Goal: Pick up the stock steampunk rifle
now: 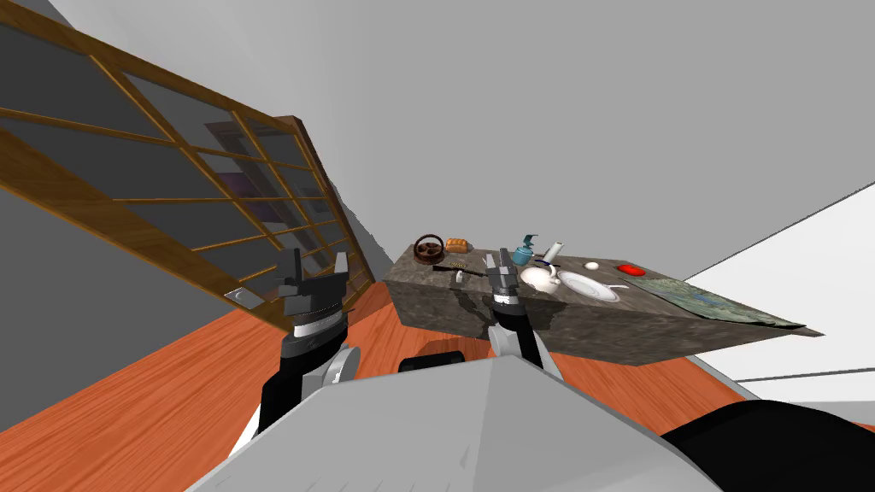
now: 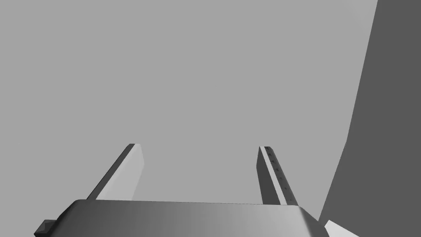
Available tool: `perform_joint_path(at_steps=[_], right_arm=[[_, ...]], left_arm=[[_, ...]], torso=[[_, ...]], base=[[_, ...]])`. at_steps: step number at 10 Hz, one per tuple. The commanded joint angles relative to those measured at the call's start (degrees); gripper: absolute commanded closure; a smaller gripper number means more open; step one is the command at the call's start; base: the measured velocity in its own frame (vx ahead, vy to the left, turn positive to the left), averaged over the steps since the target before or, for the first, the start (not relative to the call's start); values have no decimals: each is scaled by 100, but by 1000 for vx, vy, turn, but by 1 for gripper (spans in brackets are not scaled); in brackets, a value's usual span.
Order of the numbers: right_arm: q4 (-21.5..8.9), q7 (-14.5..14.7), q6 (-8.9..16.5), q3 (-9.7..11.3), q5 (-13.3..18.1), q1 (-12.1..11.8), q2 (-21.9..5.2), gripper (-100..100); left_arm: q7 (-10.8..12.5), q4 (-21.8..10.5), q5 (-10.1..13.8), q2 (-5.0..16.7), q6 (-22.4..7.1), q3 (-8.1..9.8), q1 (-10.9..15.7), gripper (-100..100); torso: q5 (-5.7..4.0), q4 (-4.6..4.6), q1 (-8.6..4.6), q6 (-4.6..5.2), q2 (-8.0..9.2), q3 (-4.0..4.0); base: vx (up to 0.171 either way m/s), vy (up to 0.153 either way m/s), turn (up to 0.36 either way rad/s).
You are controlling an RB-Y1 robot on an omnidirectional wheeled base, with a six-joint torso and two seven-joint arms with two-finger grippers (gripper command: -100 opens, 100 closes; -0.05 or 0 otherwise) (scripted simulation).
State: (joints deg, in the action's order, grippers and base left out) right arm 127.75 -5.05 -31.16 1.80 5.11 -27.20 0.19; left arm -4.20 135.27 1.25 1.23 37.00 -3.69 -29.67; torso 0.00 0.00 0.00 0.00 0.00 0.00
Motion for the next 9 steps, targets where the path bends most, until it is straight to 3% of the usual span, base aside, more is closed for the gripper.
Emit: perform_joint_path(at_steps=[1, 5, 9], right_arm=[[-44, 12, 1, -40, -3, 16, -159, -100], [-314, 90, 7, -242, 8, 86, -761, -100], [-805, 246, 38, -557, 98, 161, -1471, -100]], left_arm=[[0, 0, 0, 0, 0, 0, 0, 0], [0, 0, 0, 1, 0, 0, 1, 0], [0, 0, 0, 1, 0, 1, 1, 0]], torso=[[0, 0, 0, 0, 0, 0], [-6, 3, -27, 0, 14, 8], [-8, 6, -35, 0, 24, 14]], base=[[-10, -18, 27], [-39, -55, 59], [-65, -74, 110]])
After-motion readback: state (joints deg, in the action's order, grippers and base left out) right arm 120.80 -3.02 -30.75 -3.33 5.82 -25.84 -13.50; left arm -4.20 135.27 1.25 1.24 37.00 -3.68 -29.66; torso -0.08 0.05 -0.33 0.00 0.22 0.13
